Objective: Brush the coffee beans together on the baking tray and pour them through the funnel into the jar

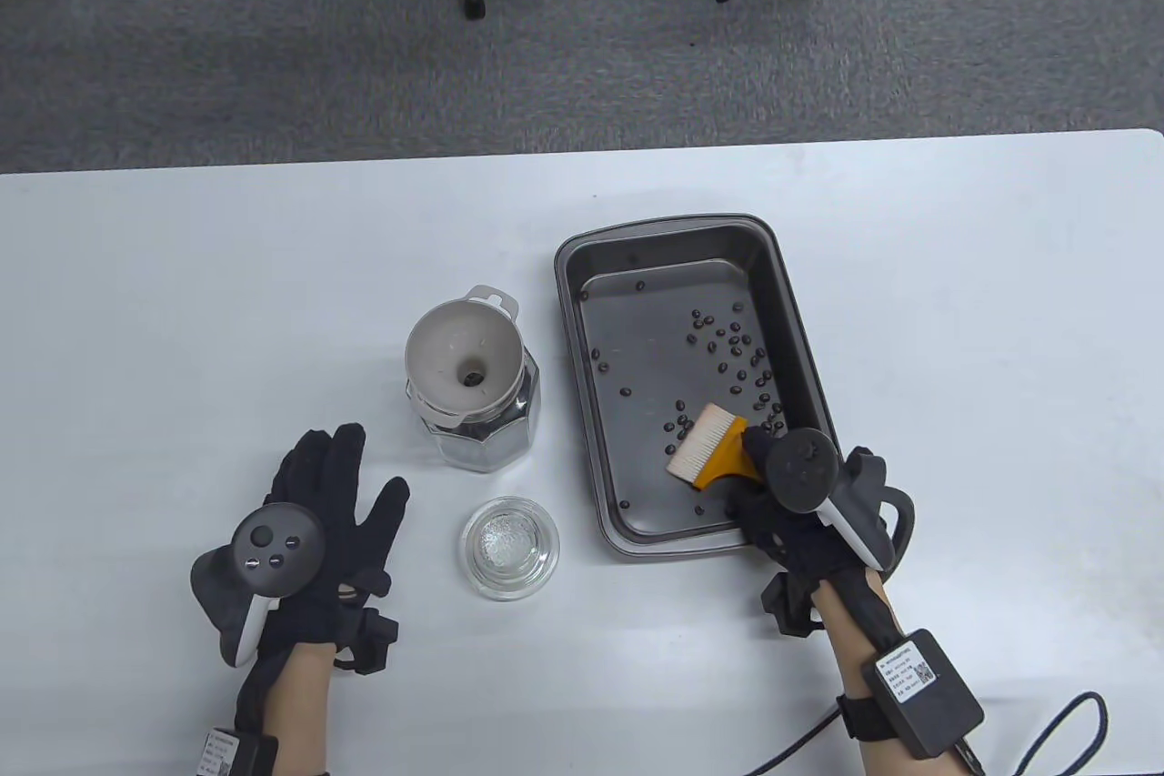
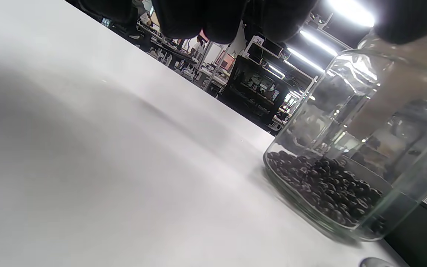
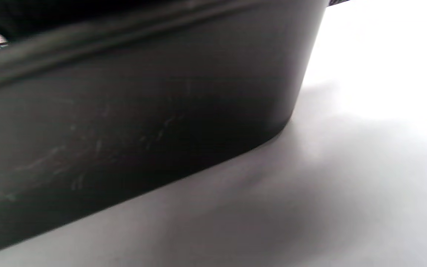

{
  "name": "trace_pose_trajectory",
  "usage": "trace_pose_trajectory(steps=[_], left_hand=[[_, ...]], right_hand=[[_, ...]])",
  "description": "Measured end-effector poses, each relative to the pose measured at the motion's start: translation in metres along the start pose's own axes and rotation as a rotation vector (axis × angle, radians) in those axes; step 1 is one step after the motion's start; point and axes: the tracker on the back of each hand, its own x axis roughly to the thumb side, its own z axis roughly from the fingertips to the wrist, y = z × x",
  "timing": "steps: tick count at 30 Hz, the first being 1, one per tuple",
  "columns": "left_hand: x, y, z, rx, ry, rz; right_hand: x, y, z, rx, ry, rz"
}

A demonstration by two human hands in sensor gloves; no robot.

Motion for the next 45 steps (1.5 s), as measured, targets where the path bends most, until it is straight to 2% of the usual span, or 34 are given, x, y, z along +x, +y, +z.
trace_pose_trajectory(steps=[7, 30, 37, 43, 45], left_hand=[[0.0, -0.001, -0.001, -0.014, 0.004, -0.004], [-0.003, 0.001, 0.003, -0.013, -0.011, 0.016], [-0.005, 0.003, 0.005, 0.003, 0.004, 0.008], [-0.006, 0.003, 0.006, 0.009, 0.014, 0.018], [-0.006, 0.003, 0.006, 0.007, 0.014, 0.019]], right_hand=[[0.002, 0.0, 0.0, -0.021, 0.015, 0.012], [0.002, -0.012, 0.028, -0.303, -0.041, -0.004], [0.006, -0.024, 0.038, -0.407, -0.049, -0.034], [0.007, -0.033, 0.043, -0.395, -0.058, -0.056], [0.007, -0.033, 0.042, -0.358, -0.057, -0.074]])
